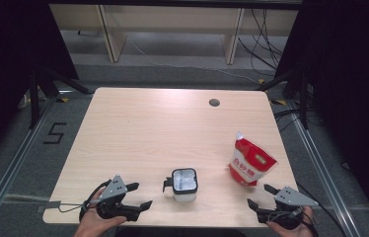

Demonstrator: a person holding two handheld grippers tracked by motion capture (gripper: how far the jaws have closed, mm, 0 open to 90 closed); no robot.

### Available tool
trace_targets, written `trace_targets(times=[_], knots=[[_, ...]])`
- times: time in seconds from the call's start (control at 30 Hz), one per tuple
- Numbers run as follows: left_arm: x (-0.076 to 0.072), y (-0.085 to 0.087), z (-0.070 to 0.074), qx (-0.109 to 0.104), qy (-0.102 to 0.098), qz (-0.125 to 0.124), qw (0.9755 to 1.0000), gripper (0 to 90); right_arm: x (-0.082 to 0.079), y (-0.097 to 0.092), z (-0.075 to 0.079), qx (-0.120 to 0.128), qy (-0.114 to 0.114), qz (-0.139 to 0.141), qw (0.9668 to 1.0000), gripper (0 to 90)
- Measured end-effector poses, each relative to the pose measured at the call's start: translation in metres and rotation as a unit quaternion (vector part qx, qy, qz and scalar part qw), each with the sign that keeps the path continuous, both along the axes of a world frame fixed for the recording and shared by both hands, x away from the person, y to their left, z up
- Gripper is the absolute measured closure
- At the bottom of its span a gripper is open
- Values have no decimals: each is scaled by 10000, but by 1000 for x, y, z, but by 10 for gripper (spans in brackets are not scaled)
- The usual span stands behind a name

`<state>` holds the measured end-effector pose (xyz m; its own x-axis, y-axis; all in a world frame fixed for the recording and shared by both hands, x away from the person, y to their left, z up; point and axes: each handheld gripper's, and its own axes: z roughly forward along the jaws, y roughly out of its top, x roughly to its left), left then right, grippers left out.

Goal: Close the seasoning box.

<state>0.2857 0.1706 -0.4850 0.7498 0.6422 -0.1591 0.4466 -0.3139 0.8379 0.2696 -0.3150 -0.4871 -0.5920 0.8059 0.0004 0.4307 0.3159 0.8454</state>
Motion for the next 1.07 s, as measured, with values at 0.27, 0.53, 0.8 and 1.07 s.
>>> trace_targets(times=[0.27,0.53,0.8,1.07], knots=[[-10,3,-7,233,-63,91,9997,214,-1,1,-1,-1,155,14,9999,198],[-13,4,-11,371,36,176,9991,205,0,2,-3,-72,269,10,9996,169],[-13,3,-12,321,118,237,9991,200,1,1,-4,-98,299,-3,9995,167],[-11,6,-11,433,45,196,9989,197,2,1,-4,-81,294,45,9995,166]])
